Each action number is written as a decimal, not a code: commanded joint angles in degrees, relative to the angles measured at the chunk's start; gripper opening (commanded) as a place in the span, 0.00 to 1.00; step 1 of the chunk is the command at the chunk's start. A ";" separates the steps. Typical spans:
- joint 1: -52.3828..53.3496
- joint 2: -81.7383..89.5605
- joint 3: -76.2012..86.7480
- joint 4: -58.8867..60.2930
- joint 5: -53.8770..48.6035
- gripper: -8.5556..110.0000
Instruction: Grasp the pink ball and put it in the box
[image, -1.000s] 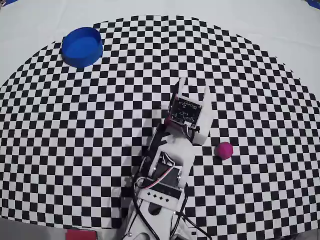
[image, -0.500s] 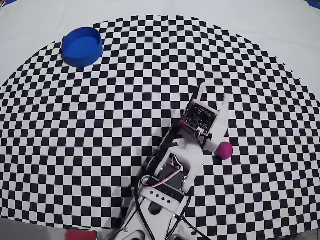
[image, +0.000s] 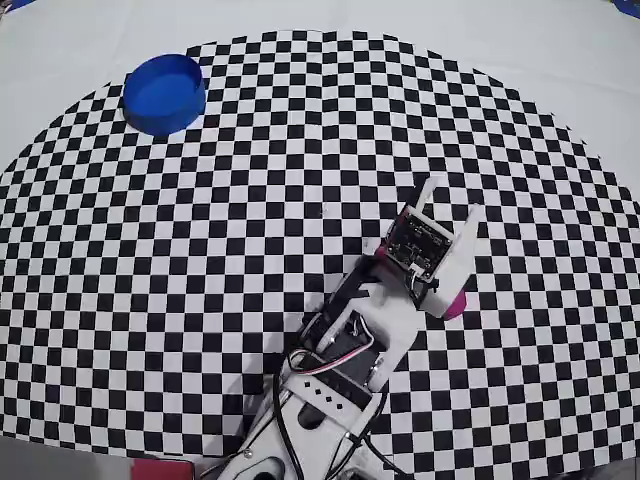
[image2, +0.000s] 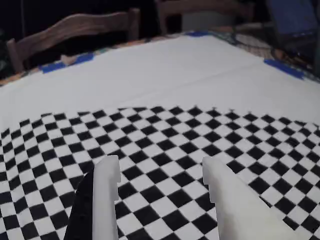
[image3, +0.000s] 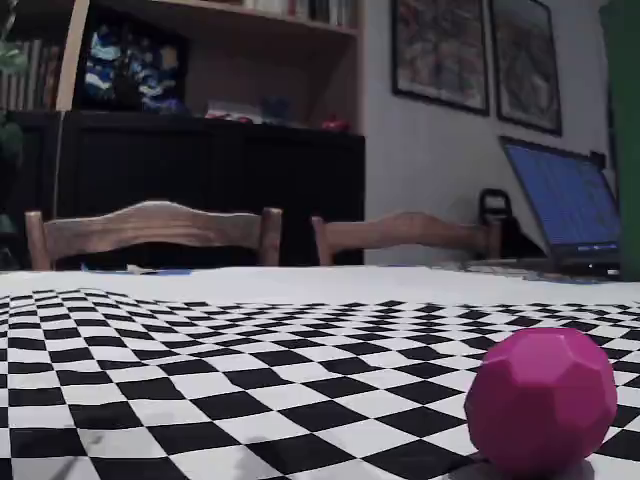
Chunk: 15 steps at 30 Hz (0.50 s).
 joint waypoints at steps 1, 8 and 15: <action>1.85 -0.88 0.44 -1.14 -0.62 0.22; 4.75 -1.32 0.44 -1.14 -0.62 0.22; 6.42 -1.32 0.44 -0.79 -0.62 0.22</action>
